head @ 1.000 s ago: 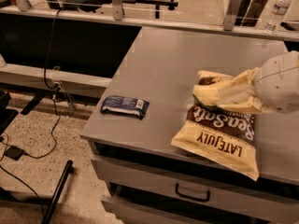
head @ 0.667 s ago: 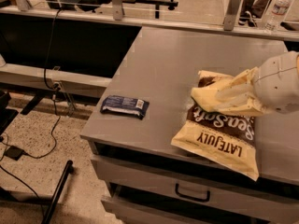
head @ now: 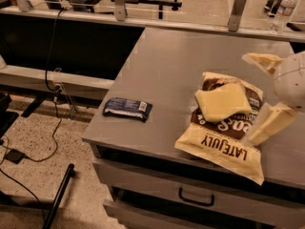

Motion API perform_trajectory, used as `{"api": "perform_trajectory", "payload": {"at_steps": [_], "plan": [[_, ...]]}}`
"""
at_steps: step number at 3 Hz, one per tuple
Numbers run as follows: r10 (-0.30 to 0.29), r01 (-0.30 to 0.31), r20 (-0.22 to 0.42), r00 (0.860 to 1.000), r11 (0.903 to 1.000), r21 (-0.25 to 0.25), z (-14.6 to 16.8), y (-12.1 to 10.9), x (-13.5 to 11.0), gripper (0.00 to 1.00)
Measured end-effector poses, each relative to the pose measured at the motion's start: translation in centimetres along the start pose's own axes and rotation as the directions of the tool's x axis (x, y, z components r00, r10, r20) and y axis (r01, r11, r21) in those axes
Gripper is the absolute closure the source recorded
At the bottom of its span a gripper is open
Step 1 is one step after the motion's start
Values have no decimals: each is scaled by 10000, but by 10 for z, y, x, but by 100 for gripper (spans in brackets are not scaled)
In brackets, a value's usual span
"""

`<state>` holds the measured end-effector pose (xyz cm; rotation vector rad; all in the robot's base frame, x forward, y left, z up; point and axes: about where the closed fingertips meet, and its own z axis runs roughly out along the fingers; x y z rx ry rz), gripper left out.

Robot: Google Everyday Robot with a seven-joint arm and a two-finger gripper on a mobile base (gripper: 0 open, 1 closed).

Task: Move sponge near brown chip bag

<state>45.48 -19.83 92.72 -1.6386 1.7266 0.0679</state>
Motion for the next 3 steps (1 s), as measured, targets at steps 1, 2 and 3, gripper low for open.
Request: {"api": "perform_trajectory", "payload": {"at_steps": [1, 2, 3], "plan": [[503, -502, -3, 9987, 9980, 395, -24, -9, 37, 0], [1273, -1332, 737, 9891, 9877, 813, -48, -7, 85, 0], [1138, -1184, 628, 9915, 9902, 746, -45, -7, 76, 0]]}}
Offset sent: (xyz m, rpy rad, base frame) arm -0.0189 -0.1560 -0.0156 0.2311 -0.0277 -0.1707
